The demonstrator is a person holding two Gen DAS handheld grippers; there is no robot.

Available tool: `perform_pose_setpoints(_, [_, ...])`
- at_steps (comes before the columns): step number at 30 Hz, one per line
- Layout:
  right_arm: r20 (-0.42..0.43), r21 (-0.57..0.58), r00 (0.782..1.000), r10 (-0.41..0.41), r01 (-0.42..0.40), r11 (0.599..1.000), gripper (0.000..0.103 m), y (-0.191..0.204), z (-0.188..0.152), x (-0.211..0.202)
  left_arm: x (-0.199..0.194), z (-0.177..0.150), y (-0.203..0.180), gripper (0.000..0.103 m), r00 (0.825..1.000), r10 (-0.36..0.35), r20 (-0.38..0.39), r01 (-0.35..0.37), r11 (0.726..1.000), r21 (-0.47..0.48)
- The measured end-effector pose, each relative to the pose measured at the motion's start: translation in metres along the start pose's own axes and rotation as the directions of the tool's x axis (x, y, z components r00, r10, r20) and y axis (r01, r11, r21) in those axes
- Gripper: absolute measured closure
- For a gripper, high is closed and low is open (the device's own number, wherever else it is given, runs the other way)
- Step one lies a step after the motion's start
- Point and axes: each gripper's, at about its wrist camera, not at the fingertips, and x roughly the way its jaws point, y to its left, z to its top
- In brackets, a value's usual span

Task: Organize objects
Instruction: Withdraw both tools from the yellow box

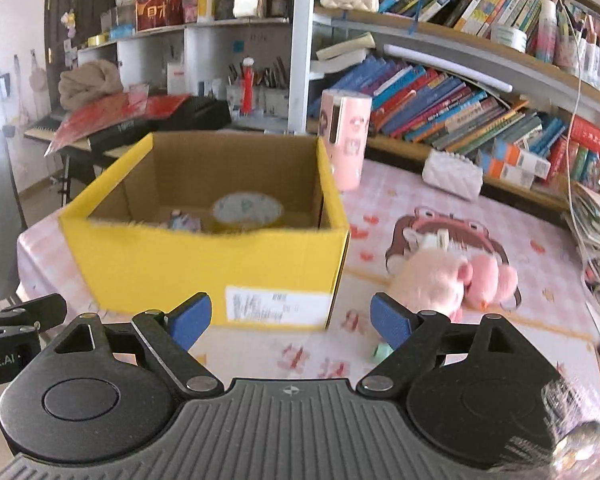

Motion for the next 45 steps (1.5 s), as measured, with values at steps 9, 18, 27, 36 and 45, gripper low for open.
perform_pose_setpoints(9, [-0.023,-0.009,1.000,0.000,-0.001,1.000,0.013,0.011,-0.025,-0.024,-0.018,-0.022,0.002,0.014,1.000,-0.011,-0.027,0.012,1.000,0.029])
perform_pose_setpoints(18, [-0.044,0.007,0.999,-0.021,0.021,1.000,0.011,0.008,-0.044,-0.038,-0.028,-0.034,-0.004,0.014,0.998,-0.042,-0.045,0.045,0.997,0.070])
perform_pose_setpoints(27, [-0.058,0.041,0.996,-0.070,0.072,0.997,0.010,0.000,-0.059,-0.052,-0.031,-0.040,-0.015,0.014,0.994,-0.090,-0.061,0.096,0.990,0.102])
perform_pose_setpoints(36, [-0.071,0.096,0.985,-0.159,0.165,0.982,0.009,-0.026,-0.068,-0.065,-0.029,-0.037,-0.042,0.014,0.984,-0.170,-0.058,0.177,0.972,0.155])
perform_pose_setpoints(45, [-0.090,0.158,0.967,-0.237,0.249,0.956,0.009,-0.060,-0.074,-0.071,-0.021,-0.031,-0.077,0.014,0.968,-0.240,-0.069,0.249,0.945,0.214])
